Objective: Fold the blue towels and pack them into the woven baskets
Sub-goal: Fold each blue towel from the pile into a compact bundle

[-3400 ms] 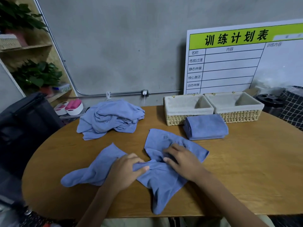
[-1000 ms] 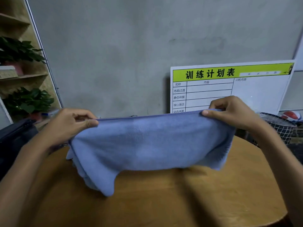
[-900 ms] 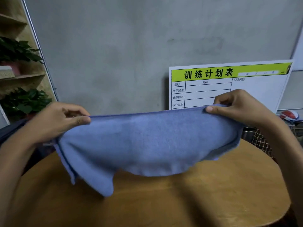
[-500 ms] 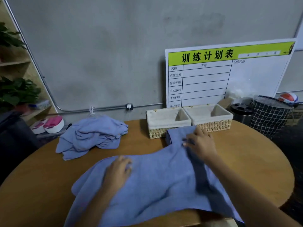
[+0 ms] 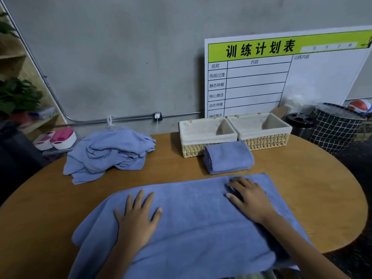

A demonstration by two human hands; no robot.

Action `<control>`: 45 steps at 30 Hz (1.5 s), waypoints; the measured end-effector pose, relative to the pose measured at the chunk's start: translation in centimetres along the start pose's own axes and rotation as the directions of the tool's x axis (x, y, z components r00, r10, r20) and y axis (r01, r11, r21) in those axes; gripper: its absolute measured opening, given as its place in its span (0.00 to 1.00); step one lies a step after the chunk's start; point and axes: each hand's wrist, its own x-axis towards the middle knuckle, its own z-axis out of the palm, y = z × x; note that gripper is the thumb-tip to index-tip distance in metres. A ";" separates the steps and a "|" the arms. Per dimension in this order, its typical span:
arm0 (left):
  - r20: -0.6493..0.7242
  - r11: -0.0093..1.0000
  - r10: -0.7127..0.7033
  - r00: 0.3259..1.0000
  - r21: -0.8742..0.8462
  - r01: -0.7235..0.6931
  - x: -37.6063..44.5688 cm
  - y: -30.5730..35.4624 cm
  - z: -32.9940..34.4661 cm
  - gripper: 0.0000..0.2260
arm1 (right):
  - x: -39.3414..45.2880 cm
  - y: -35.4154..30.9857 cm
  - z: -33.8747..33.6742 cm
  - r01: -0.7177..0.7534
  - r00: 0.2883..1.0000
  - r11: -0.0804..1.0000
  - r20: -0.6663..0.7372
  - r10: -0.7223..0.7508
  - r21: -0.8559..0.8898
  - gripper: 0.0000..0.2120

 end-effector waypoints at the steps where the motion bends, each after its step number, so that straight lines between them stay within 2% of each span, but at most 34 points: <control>1: 0.002 1.000 -0.007 1.000 0.006 0.007 -0.6 0.4 -0.3 0.27 | 0.2 0.1 -0.1 0.007 0.999 1.000 0.035 -0.007 0.004 0.25; 4: -0.015 0.997 0.037 0.999 -0.067 -0.038 -0.4 1.6 -0.7 0.29 | 1.3 0.7 -0.5 0.020 0.990 1.000 0.137 -0.023 0.021 0.32; 6: -0.010 0.990 0.126 0.992 -0.059 -0.126 0.5 1.7 -0.6 0.35 | 1.8 1.3 -1.1 0.010 0.986 0.999 0.168 -0.016 0.037 0.37; 8: -0.011 0.973 0.163 0.987 -0.166 -0.163 1.5 0.7 -0.6 0.33 | 1.9 1.8 -1.3 -0.002 0.986 0.999 0.165 -0.006 0.047 0.41; 10: -0.066 0.947 0.140 0.988 -0.284 -0.153 2.5 -1.4 -0.7 0.31 | 1.9 1.8 -1.5 -0.009 0.986 0.999 0.167 0.001 0.048 0.41; 13: -0.038 0.939 0.199 0.979 -0.277 -0.201 4.1 -4.0 -0.9 0.34 | 1.9 1.3 -1.6 -0.033 0.985 0.998 0.169 0.025 0.046 0.36; 15: 0.001 0.877 0.246 0.969 -0.426 -0.222 5.5 -4.4 -1.6 0.22 | 1.9 1.2 -1.7 -0.032 0.986 0.998 0.164 0.024 0.047 0.35; 16: -0.036 0.807 0.267 0.963 -0.538 -0.244 5.9 -4.3 -2.2 0.14 | 1.9 1.2 -1.7 -0.027 0.987 0.998 0.162 0.019 0.049 0.35; 18: -0.238 0.687 0.208 0.949 -0.655 -0.315 6.0 -4.4 -3.3 0.09 | 1.9 1.5 -1.6 -0.011 0.989 0.998 0.150 0.001 0.067 0.34; 20: -0.427 0.704 0.074 0.901 -0.618 -0.351 5.1 -5.4 -3.7 0.10 | 2.0 1.7 -1.4 -0.003 0.991 0.997 0.131 -0.007 0.071 0.30; 21: -0.462 0.737 0.028 0.886 -0.590 -0.330 4.5 -6.3 -3.6 0.09 | 2.0 1.7 -1.4 -0.004 0.992 0.998 0.125 -0.005 0.067 0.26; 23: -0.440 0.806 -0.032 0.898 -0.542 -0.237 3.6 -8.8 -2.9 0.08 | 2.0 1.8 -1.2 -0.001 0.992 0.998 0.126 -0.007 0.062 0.21; 25: -0.387 0.860 -0.063 0.920 -0.489 -0.147 3.4 -11.5 -2.4 0.07 | 2.0 1.9 -1.2 0.000 0.992 0.998 0.126 -0.008 0.066 0.23; 28: -0.326 0.885 -0.045 0.944 -0.452 -0.114 3.5 -13.3 -2.6 0.05 | 2.0 2.0 -1.1 -0.004 0.992 0.998 0.126 -0.004 0.069 0.31; 32: -0.267 0.919 0.088 0.960 -0.351 -0.182 5.7 -15.6 -5.1 0.10 | 2.0 2.0 -1.0 -0.012 0.992 0.998 0.126 0.004 0.063 0.33; 34: -0.335 0.955 0.046 0.941 -0.262 -0.140 7.4 -17.2 -7.7 0.08 | 2.0 2.1 -0.9 -0.017 0.991 0.998 0.133 0.008 0.063 0.33; 36: -0.488 0.998 0.021 0.873 -0.047 -0.050 8.2 -17.5 -9.6 0.06 | 2.1 2.1 -0.9 -0.023 0.990 0.998 0.138 0.013 0.066 0.32; 37: -0.516 0.998 0.048 0.855 0.002 -0.055 8.2 -16.5 -9.7 0.07 | 2.1 2.1 -0.9 -0.023 0.990 0.997 0.137 0.014 0.067 0.32; 38: -0.499 0.992 0.115 0.859 0.006 -0.130 8.0 -15.2 -9.0 0.08 | 2.0 2.1 -0.9 -0.019 0.991 0.998 0.133 0.010 0.067 0.32; 40: -0.388 0.959 0.201 0.899 -0.111 -0.262 7.0 -11.7 -6.3 0.06 | 2.0 2.1 -0.9 -0.016 0.992 0.997 0.125 0.007 0.071 0.32; 41: -0.324 0.951 0.177 0.929 -0.187 -0.246 6.4 -10.4 -4.8 0.07 | 1.9 2.1 -0.9 -0.018 0.992 0.997 0.124 0.009 0.074 0.32; 45: -0.304 0.956 0.052 0.951 -0.259 -0.136 4.8 -9.0 -1.6 0.22 | 1.8 2.2 -1.0 -0.020 0.990 0.997 0.138 0.010 0.071 0.33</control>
